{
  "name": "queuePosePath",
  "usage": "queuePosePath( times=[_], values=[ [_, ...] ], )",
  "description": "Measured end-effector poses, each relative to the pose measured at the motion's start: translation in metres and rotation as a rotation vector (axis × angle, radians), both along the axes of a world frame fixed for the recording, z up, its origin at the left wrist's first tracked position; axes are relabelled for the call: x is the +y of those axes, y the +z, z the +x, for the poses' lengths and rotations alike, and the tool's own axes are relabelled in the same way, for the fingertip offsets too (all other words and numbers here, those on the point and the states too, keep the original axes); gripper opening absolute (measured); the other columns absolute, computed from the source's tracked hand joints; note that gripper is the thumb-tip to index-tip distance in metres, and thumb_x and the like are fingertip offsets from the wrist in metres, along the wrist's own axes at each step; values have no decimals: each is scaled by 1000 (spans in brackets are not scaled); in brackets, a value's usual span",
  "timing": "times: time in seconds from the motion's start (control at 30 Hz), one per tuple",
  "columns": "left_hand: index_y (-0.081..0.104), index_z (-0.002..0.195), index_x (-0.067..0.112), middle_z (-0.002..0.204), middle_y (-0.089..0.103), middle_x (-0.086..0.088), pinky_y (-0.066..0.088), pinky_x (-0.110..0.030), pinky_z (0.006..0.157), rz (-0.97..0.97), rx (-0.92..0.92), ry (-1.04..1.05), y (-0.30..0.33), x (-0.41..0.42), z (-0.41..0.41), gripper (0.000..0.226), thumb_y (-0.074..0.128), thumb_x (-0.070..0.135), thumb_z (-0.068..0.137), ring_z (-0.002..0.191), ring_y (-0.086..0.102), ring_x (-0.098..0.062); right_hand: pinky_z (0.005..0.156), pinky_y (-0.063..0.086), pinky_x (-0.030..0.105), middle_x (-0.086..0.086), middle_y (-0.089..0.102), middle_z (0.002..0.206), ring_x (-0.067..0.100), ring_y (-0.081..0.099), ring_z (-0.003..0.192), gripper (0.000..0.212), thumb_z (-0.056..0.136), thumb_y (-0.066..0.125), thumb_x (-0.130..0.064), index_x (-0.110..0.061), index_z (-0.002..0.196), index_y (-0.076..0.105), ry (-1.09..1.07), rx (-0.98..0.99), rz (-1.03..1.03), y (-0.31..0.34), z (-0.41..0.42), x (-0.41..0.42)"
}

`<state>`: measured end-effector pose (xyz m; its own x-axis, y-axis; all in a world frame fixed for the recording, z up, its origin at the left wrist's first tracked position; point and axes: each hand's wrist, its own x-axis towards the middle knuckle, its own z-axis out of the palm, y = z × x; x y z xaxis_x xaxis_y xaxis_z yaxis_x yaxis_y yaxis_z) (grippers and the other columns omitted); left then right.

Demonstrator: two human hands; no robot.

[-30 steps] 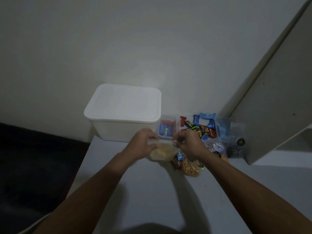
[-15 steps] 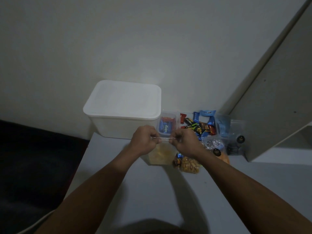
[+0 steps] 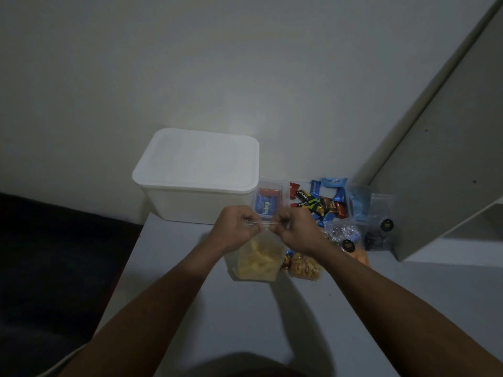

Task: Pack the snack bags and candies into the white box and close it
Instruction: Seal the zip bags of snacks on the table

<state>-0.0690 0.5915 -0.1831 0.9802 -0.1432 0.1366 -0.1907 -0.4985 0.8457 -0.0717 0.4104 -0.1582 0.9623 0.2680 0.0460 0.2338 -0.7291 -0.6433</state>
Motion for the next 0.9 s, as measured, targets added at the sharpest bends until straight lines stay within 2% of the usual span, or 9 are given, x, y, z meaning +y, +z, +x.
queuePosePath(
  times=[0.1,0.23,0.37,0.53,0.7,0.9],
  values=[
    [74,76,15,73,71,0,50,-24,64,-36,32,46,2,7,1,11,82,11,69,68,64,-13,69,53,29,-10,61,70,10,61,73,25,84,70,-13,-30,68,61,-19,8,9,-1,1,-3],
    [74,71,17,71,71,0,50,-27,69,13,25,82,3,10,2,11,83,12,68,71,66,-18,73,52,28,-9,64,78,8,61,80,23,85,69,-16,-32,71,61,8,58,29,-2,1,-1],
    [75,70,13,69,70,1,47,-22,65,37,36,113,4,6,3,9,84,13,67,66,63,-12,71,49,25,-6,65,82,10,61,79,1,84,71,-17,-16,84,72,13,-3,8,-6,2,4],
    [77,78,11,72,72,-1,51,-27,66,-5,59,75,8,6,0,12,84,15,69,66,63,-12,69,47,26,-7,64,78,7,57,73,1,84,71,-16,-16,84,72,-32,-88,-1,-8,2,6],
    [76,74,12,70,71,1,53,-29,68,-4,42,80,6,7,0,8,82,15,69,67,65,-12,71,52,27,-3,71,87,11,62,78,9,84,71,-21,-16,91,74,-2,-83,-20,-8,4,8],
    [77,77,10,72,72,0,48,-19,63,1,49,63,8,5,-1,7,80,14,72,65,65,-9,71,52,30,-2,68,82,12,60,77,4,84,69,-14,-16,81,71,-16,-69,-25,-9,5,7]
  ],
)
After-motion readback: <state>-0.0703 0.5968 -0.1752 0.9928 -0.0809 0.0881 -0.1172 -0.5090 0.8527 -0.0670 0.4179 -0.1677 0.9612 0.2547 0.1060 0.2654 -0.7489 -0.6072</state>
